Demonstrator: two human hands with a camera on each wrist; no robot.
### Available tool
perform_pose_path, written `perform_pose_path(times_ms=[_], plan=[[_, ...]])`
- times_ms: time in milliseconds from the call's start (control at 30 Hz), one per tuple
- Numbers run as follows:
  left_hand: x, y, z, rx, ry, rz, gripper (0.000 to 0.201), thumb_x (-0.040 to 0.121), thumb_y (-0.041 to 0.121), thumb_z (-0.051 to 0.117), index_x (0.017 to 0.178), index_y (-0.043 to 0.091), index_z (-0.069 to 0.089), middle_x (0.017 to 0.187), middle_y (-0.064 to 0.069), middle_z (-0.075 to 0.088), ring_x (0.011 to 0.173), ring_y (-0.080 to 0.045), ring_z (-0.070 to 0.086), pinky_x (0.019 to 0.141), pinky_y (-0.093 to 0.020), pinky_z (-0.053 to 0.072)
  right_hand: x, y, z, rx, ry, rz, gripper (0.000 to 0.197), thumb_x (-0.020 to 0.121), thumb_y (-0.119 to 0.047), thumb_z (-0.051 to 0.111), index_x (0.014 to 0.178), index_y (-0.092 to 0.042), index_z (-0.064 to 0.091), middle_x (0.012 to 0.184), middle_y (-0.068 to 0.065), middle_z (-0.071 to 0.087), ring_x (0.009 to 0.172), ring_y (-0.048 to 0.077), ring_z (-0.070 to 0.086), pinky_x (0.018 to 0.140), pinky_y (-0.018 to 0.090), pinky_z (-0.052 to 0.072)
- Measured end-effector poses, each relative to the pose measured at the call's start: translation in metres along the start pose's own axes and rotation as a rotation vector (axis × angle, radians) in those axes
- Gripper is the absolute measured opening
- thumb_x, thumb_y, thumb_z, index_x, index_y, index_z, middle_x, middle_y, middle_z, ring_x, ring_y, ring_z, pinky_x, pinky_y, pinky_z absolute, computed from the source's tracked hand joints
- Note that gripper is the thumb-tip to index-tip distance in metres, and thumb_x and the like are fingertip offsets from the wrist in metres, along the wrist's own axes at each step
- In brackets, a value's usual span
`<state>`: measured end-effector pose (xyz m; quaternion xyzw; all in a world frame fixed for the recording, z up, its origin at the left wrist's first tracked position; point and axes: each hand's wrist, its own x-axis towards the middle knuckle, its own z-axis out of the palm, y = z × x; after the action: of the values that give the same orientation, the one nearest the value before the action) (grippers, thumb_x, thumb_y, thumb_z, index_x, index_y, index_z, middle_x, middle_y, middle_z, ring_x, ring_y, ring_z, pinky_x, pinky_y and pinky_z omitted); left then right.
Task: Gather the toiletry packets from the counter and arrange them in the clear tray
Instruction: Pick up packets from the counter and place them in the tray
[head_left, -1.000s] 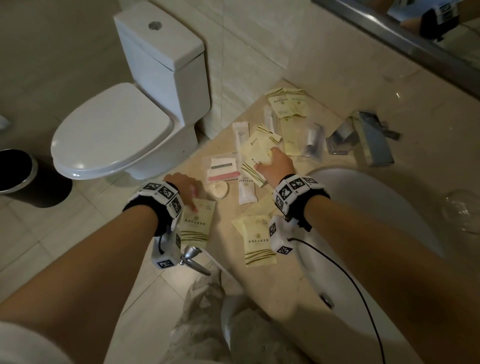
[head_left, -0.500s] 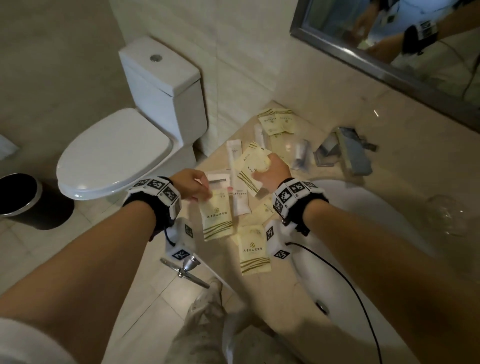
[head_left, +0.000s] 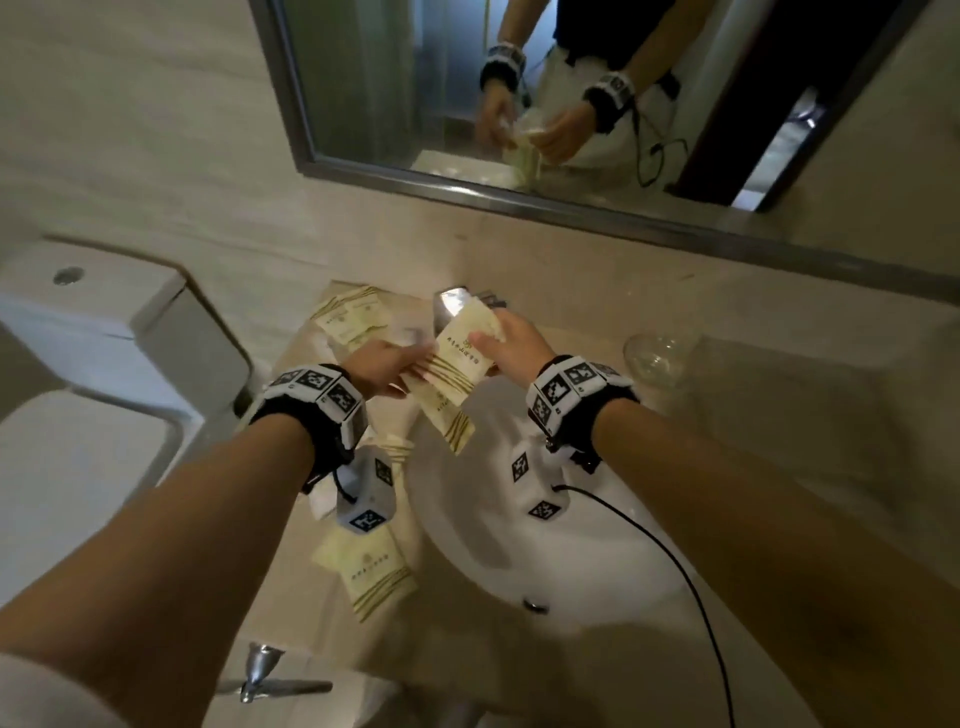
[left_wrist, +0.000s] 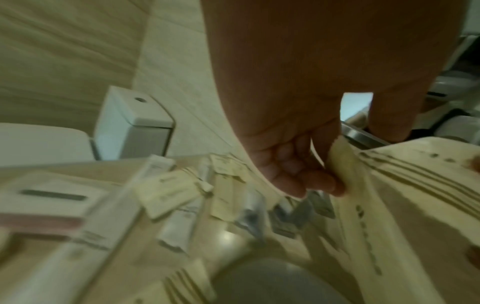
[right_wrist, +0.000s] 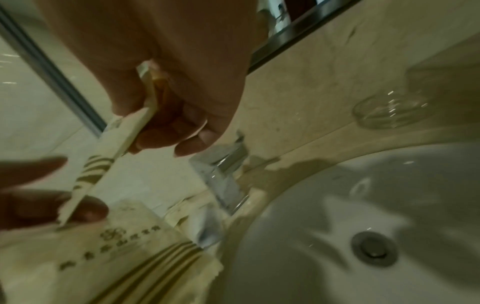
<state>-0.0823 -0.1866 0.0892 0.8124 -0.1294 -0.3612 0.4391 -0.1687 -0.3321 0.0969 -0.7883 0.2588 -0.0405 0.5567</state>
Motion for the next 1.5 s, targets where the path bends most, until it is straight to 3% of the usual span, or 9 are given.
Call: perform_pose_path(times_ms=[267, 433, 667, 767, 833, 967, 1100, 1300, 1500], plan=[[0.022, 0.066, 0.117, 0.397, -0.166, 0.260, 0.032, 0.089, 0.033, 0.055, 0.081, 0.006, 0.069, 0.094, -0.018, 0.070, 0.090, -0.031, 0.065, 0.088, -0.042, 0.053, -0.034, 0.068, -0.112, 0.046, 0.326, 0.195, 0.041, 0.094, -0.038, 0.048, 0.117, -0.005, 0.058, 0.110, 0.012, 0.066, 0.101, 0.027, 0.063, 0.084, 0.034, 0.050], [0.026, 0.090, 0.193, 0.383, -0.199, 0.293, 0.031, 0.088, 0.032, 0.058, 0.058, 0.023, 0.058, 0.084, -0.016, 0.067, 0.082, -0.030, 0.061, 0.090, -0.044, 0.050, -0.064, 0.146, -0.188, 0.090, 0.691, 0.415, 0.037, 0.094, -0.038, 0.040, 0.076, -0.010, 0.055, 0.081, 0.008, 0.055, 0.073, 0.021, 0.052, 0.070, 0.034, 0.045], [0.044, 0.087, 0.262, 0.289, -0.234, 0.244, 0.031, 0.087, 0.025, 0.060, 0.057, 0.020, 0.059, 0.064, -0.002, 0.058, 0.073, -0.021, 0.053, 0.075, -0.033, 0.044, -0.087, 0.266, -0.233, -0.052, 0.497, 0.708, 0.023, 0.091, -0.020, 0.045, 0.109, -0.012, 0.057, 0.115, 0.017, 0.061, 0.101, 0.035, 0.061, 0.083, 0.038, 0.049], [0.050, 0.084, 0.277, 0.285, -0.265, 0.219, 0.030, 0.088, 0.024, 0.060, 0.059, 0.017, 0.059, 0.069, -0.006, 0.060, 0.075, -0.022, 0.053, 0.076, -0.033, 0.043, -0.083, 0.298, -0.237, 0.023, 0.449, 0.704, 0.027, 0.088, -0.023, 0.048, 0.116, -0.026, 0.050, 0.099, 0.009, 0.060, 0.084, 0.027, 0.059, 0.082, 0.042, 0.051], [0.055, 0.082, 0.285, 0.285, -0.274, 0.210, 0.030, 0.088, 0.024, 0.059, 0.060, 0.016, 0.059, 0.072, -0.009, 0.060, 0.077, -0.023, 0.053, 0.075, -0.034, 0.042, -0.084, 0.286, -0.239, 0.201, 0.479, 0.707, 0.022, 0.095, -0.020, 0.042, 0.115, -0.028, 0.044, 0.089, 0.007, 0.054, 0.069, 0.019, 0.051, 0.074, 0.038, 0.049], [0.062, 0.080, 0.294, 0.267, -0.261, 0.212, 0.029, 0.088, 0.024, 0.060, 0.061, 0.013, 0.058, 0.080, -0.016, 0.058, 0.077, -0.024, 0.051, 0.074, -0.034, 0.041, -0.080, 0.271, -0.246, 0.896, 0.649, 0.628, 0.058, 0.100, -0.039, 0.033, 0.143, 0.000, 0.029, 0.141, 0.021, 0.046, 0.124, 0.031, 0.052, 0.104, 0.037, 0.041], [0.067, 0.078, 0.297, 0.217, -0.249, 0.223, 0.029, 0.089, 0.022, 0.059, 0.062, 0.010, 0.057, 0.074, -0.013, 0.057, 0.072, -0.022, 0.050, 0.070, -0.028, 0.043, -0.067, 0.272, -0.253, 1.256, 0.673, 0.563, 0.092, 0.087, -0.065, 0.035, 0.146, 0.003, 0.018, 0.149, 0.024, 0.033, 0.135, 0.034, 0.040, 0.112, 0.040, 0.033], [0.071, 0.071, 0.299, 0.178, -0.224, 0.205, 0.027, 0.090, 0.020, 0.057, 0.064, 0.011, 0.059, 0.069, -0.006, 0.057, 0.065, -0.015, 0.052, 0.068, -0.021, 0.045, -0.050, 0.278, -0.260, 1.588, 0.751, 0.459, 0.099, 0.080, -0.073, 0.040, 0.148, -0.005, 0.018, 0.149, 0.020, 0.033, 0.136, 0.033, 0.037, 0.112, 0.043, 0.029], [0.074, 0.074, 0.295, 0.173, -0.216, 0.211, 0.026, 0.089, 0.020, 0.058, 0.065, 0.010, 0.060, 0.083, -0.015, 0.059, 0.081, -0.023, 0.054, 0.086, -0.039, 0.047, -0.048, 0.277, -0.258, 1.589, 0.776, 0.452, 0.090, 0.081, -0.075, 0.036, 0.144, -0.010, 0.031, 0.139, 0.015, 0.048, 0.126, 0.028, 0.050, 0.110, 0.040, 0.036]])
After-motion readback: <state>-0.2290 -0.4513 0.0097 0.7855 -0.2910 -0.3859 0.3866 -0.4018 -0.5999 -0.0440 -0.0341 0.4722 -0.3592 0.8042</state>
